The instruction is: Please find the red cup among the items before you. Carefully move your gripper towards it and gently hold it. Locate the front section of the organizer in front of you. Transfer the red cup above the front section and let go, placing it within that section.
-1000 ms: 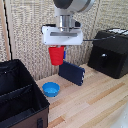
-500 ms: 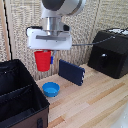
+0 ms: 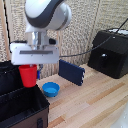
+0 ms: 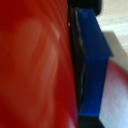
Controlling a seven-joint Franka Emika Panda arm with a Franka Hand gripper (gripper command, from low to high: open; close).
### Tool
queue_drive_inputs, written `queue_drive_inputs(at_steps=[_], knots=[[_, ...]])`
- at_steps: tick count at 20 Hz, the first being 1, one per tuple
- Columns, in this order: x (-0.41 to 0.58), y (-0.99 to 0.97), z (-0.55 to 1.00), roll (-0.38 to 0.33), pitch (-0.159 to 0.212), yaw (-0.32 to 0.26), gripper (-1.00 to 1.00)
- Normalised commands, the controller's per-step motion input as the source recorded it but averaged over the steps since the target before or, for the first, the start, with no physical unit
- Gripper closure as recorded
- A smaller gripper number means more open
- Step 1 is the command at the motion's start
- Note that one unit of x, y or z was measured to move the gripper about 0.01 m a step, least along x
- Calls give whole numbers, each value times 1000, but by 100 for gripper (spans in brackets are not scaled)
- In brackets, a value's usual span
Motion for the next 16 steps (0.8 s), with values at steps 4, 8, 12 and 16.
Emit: queue_drive_inputs(at_steps=[4, 8, 12, 16], knots=[[-51, 660, -414, -168, -14, 18, 100], [74, 331, -275, -134, -105, 128, -100], [321, -16, 91, -81, -92, 250, -100], [226, -144, 374, -67, -44, 137, -100]])
